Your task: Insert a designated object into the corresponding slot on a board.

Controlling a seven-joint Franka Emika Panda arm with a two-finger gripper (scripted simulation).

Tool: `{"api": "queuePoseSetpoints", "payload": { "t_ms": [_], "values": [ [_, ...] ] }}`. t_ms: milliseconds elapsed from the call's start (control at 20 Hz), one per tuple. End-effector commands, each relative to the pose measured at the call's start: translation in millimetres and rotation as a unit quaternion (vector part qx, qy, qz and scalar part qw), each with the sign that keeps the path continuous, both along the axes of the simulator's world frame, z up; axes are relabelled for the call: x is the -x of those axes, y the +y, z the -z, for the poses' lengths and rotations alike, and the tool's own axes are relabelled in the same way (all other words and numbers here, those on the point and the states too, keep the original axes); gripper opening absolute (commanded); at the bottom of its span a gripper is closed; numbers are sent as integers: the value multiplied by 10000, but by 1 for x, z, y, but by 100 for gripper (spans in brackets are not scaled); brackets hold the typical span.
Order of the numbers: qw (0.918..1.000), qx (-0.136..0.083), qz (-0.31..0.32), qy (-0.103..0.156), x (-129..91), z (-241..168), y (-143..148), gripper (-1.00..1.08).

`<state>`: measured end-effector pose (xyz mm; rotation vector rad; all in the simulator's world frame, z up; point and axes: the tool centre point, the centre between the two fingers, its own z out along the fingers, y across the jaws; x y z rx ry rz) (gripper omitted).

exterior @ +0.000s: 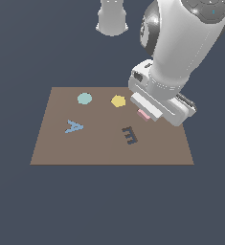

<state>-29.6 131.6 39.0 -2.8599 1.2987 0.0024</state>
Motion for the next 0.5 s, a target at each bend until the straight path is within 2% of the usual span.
{"api": "queuePoseSetpoints", "payload": {
  "t_ms": [0, 450],
  "values": [
    [9997, -1, 239, -3, 4, -1, 1, -100],
    [9978, -2, 655, -1, 12, -1, 4, -100]
  ]
}}
